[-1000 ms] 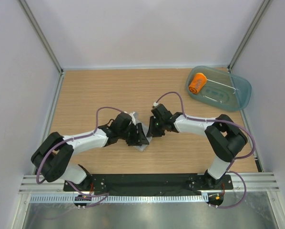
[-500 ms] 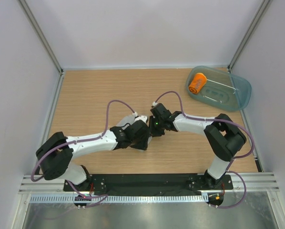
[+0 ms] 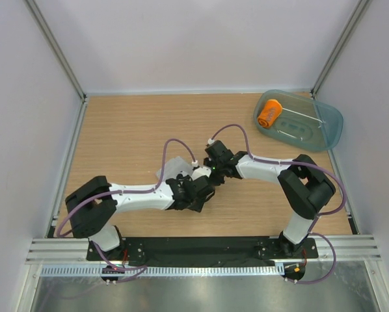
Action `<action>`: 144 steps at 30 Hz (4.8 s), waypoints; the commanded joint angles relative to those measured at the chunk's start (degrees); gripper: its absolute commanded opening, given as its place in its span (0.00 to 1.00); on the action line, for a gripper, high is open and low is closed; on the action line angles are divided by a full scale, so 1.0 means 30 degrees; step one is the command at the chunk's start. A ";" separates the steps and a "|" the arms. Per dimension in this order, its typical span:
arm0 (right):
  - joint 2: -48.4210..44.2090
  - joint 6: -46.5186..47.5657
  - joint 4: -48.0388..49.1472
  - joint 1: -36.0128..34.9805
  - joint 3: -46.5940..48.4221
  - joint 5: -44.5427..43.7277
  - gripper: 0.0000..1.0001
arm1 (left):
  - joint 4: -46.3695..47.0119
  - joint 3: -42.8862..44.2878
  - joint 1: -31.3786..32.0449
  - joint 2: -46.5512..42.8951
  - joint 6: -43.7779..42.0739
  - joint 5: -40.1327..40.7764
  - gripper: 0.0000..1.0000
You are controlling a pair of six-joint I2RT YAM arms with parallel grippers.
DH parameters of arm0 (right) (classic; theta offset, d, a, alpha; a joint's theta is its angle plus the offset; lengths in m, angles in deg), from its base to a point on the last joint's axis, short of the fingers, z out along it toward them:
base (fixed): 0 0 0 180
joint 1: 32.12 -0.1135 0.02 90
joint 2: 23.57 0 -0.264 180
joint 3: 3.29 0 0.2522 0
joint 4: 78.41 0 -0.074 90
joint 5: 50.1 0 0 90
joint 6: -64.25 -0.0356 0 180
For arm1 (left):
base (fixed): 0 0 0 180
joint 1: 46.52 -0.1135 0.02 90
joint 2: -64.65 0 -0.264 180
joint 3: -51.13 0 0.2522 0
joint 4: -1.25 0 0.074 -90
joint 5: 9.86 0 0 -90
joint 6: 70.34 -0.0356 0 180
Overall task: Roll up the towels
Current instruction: Roll the towel
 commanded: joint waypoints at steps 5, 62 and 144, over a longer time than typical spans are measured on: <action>0.0142 0.0261 -0.0120 -0.0048 0.0498 0.0062 0.17 | -0.1707 0.1930 0.1288 0.1092 -0.0769 0.3706 0.52; 0.1811 0.3308 -0.5451 0.1854 0.4043 -0.2574 0.47 | 0.2655 -0.1728 -0.2079 -0.0985 -0.1298 -0.4024 0.00; 0.3217 0.2019 0.7176 0.2969 0.0029 0.5366 0.16 | 0.9982 -0.4542 -1.3417 0.2886 0.6322 -2.0815 0.03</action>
